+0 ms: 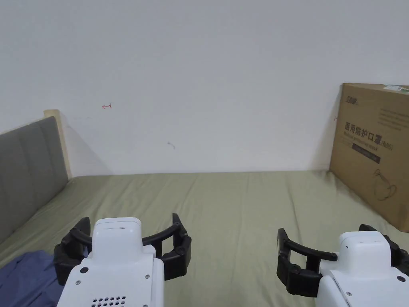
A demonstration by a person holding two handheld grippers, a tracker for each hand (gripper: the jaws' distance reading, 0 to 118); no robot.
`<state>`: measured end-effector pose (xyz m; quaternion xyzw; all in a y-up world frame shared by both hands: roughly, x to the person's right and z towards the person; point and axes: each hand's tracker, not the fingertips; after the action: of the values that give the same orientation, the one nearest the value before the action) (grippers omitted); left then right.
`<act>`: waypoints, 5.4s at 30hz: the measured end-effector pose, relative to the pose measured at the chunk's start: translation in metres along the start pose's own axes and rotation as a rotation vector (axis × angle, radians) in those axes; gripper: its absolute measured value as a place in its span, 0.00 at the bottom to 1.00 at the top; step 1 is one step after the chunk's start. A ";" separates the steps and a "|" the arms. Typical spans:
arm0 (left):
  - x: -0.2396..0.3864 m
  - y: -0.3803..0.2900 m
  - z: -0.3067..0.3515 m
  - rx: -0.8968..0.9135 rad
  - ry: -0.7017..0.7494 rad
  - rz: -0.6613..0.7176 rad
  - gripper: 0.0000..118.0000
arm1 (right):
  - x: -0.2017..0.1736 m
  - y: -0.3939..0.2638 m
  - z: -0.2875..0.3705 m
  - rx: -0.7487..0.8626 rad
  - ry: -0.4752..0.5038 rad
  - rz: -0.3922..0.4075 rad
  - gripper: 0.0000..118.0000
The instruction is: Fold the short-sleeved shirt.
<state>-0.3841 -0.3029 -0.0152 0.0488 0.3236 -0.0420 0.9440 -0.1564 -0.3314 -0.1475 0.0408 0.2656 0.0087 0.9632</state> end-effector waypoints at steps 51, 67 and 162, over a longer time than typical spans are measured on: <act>-0.001 -0.003 -0.007 -0.112 -0.137 0.061 0.14 | 0.011 0.008 0.006 -0.040 0.027 -0.031 0.88; -0.044 -0.018 -0.017 -0.274 -0.157 0.140 0.00 | 0.003 -0.002 -0.018 -0.097 0.033 -0.078 0.00; 0.176 -0.108 -0.197 -1.285 -0.661 0.191 0.05 | 0.143 -0.027 0.003 -0.380 0.048 -0.308 0.00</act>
<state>-0.3769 -0.3947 -0.2857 -0.5023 -0.0235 0.2262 0.8343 -0.0324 -0.3530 -0.2204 -0.1825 0.2851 -0.0876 0.9369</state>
